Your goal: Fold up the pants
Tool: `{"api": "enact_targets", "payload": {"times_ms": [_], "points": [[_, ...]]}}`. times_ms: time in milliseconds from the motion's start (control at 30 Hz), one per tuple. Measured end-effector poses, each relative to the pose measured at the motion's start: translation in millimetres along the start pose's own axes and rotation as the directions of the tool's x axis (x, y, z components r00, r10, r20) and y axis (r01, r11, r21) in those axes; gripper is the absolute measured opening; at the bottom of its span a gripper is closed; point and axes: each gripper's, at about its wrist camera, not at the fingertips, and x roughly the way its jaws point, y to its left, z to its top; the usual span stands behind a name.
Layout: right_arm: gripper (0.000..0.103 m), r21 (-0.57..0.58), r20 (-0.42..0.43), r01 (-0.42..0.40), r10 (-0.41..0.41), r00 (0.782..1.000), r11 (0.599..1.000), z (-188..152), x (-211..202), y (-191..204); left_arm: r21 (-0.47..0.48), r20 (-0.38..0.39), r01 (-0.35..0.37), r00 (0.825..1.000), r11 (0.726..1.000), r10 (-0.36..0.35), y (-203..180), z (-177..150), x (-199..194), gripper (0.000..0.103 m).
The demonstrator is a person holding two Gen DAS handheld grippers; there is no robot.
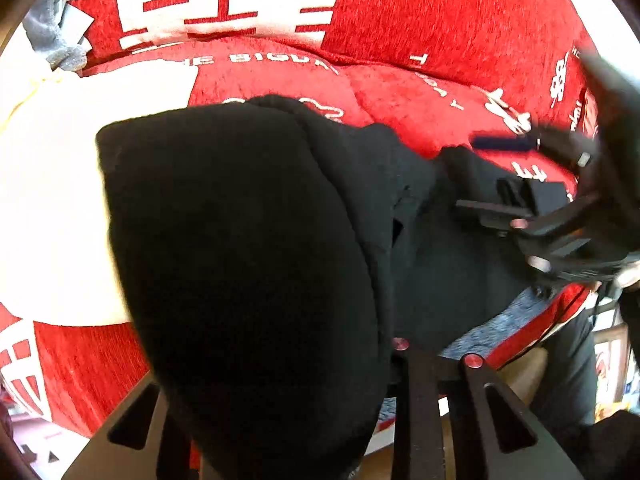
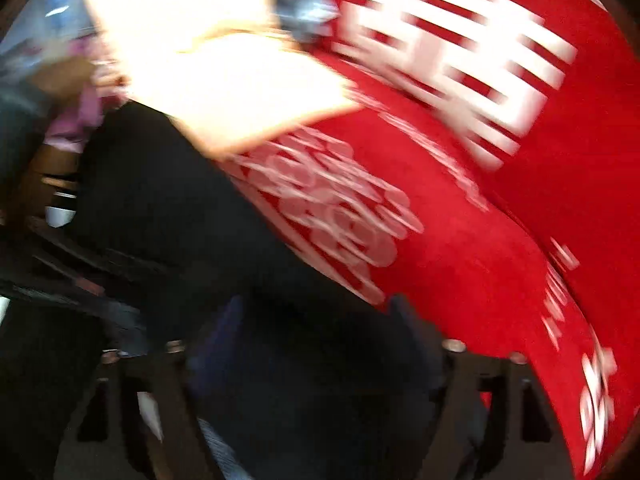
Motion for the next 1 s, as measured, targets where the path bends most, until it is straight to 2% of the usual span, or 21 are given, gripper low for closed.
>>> {"api": "enact_targets", "payload": {"times_ms": [67,133,167,200,300,400,500,567,633,700,767,867,900,933,1000], "points": [[0.081,0.118,-0.08,0.095,-0.086,0.993,0.988,-24.4,18.5,-25.1,-0.019,-0.014,0.007,1.0,1.0,-0.008,-7.0,1.7,-4.6,0.031],[0.08,0.213,-0.137,0.094,-0.065,0.988,0.972,-45.8,34.1,-38.3,-0.024,-0.018,0.006,1.0,1.0,-0.007,-13.8,5.8,-9.3,0.031],[0.081,0.225,-0.092,0.093,-0.074,0.993,0.97,-54.2,29.9,-34.9,-0.025,-0.019,0.006,1.0,1.0,-0.007,-14.6,3.2,-14.4,0.031],[0.081,0.208,-0.069,0.091,-0.078,0.995,0.974,-58.7,25.1,-28.1,-0.025,-0.022,0.009,1.0,1.0,-0.01,-19.5,4.1,-19.0,0.031],[0.086,0.118,-0.081,0.062,-0.053,0.995,0.991,-72.1,16.7,8.1,-0.027,-0.032,0.012,0.999,1.0,-0.013,-29.7,9.1,-27.3,0.031],[0.089,0.041,-0.071,0.042,-0.039,0.997,0.998,-91.9,7.2,39.6,0.011,-0.018,-0.002,1.0,1.0,0.002,-49.1,13.7,-35.5,0.031],[0.089,0.047,-0.05,-0.008,0.01,0.999,0.999,-113.9,-12.3,44.3,0.054,-0.005,-0.01,1.0,0.998,0.01,-75.5,19.3,-43.8,0.03],[0.089,0.125,0.019,0.005,-0.007,1.0,0.992,-125.8,-36.1,26.2,0.081,0.005,-0.01,1.0,0.997,0.01,-96.1,25.1,-48.8,0.028],[0.089,0.234,0.068,0.04,-0.057,0.996,0.971,-139.8,-54.3,-3.3,0.106,0.012,-0.002,1.0,0.994,0.001,-121.7,35.0,-52.2,0.028],[0.089,0.374,0.076,0.096,-0.134,0.988,0.922,-157.5,-68.9,-46.0,0.137,0.015,-0.002,1.0,0.991,0.0,-147.1,44.5,-51.9,0.027],[0.089,0.458,0.04,0.142,-0.18,0.983,0.877,-173.0,-71.0,-77.7,0.171,0.001,-0.017,1.0,0.985,0.018,-175.1,54.4,-43.9,0.027],[0.09,0.518,-0.109,0.238,-0.213,0.971,0.822,-200.5,-53.7,-114.3,0.225,-0.015,-0.034,0.999,0.974,0.039,-213.8,63.2,-28.8,0.027],[0.09,0.521,-0.108,0.222,-0.194,0.975,0.824,-205.5,-47.8,-118.7,0.236,-0.032,-0.032,0.999,0.971,0.04,-227.2,66.1,-19.6,0.027],[0.091,0.521,-0.073,0.204,-0.195,0.978,0.828,-209.2,-49.2,-118.3,0.239,-0.046,-0.029,0.998,0.971,0.041,-233.7,66.8,-15.6,0.026],[0.091,0.502,-0.068,0.204,-0.196,0.978,0.841,-209.4,-52.5,-116.4,0.244,-0.07,-0.03,0.996,0.969,0.048,-248.5,70.6,-4.7,0.026]]}}
